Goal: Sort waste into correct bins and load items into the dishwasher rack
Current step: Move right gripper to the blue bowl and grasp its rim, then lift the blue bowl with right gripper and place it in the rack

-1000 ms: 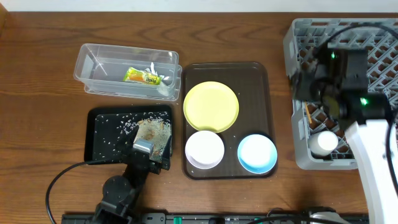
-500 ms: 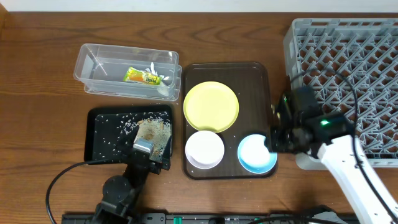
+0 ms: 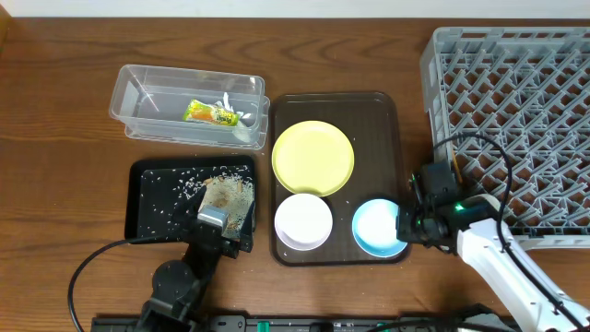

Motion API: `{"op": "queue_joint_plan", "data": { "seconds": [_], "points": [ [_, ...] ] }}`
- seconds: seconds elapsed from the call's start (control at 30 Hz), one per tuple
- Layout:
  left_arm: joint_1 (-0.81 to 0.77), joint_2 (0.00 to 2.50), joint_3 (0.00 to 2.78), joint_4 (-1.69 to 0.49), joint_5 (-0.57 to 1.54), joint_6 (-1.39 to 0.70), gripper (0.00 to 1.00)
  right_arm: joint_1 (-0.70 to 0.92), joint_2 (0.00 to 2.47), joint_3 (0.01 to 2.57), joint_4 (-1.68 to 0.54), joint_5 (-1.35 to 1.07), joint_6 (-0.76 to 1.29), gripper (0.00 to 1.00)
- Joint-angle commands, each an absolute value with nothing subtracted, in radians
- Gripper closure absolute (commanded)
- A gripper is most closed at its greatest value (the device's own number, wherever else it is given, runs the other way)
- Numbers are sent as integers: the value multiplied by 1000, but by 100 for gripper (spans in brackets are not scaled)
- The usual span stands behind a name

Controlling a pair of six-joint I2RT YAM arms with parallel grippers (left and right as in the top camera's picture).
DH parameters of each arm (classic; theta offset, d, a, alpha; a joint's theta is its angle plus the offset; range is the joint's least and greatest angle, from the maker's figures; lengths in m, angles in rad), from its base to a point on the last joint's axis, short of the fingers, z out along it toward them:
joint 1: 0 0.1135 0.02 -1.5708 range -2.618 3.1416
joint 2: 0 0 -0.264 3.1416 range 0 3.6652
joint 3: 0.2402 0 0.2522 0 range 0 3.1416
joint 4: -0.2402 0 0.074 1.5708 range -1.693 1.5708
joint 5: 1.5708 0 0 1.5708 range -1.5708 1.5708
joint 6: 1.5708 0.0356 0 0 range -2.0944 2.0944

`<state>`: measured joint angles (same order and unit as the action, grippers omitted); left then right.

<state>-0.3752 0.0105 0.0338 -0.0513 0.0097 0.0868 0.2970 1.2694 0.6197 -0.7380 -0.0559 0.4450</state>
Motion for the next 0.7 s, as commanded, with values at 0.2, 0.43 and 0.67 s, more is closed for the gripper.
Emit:
{"op": "queue_joint_plan", "data": {
  "seconds": [0.2,0.43,0.67],
  "points": [
    [-378,4,4,-69,8,104,3,308,1219,785,-837,-64,409,99],
    [-378,4,4,-69,8,104,3,308,1182,1114,-981,364,403,99],
    [-378,4,4,-69,8,104,3,300,1192,1182,-969,928,461,99]
  ]
}}
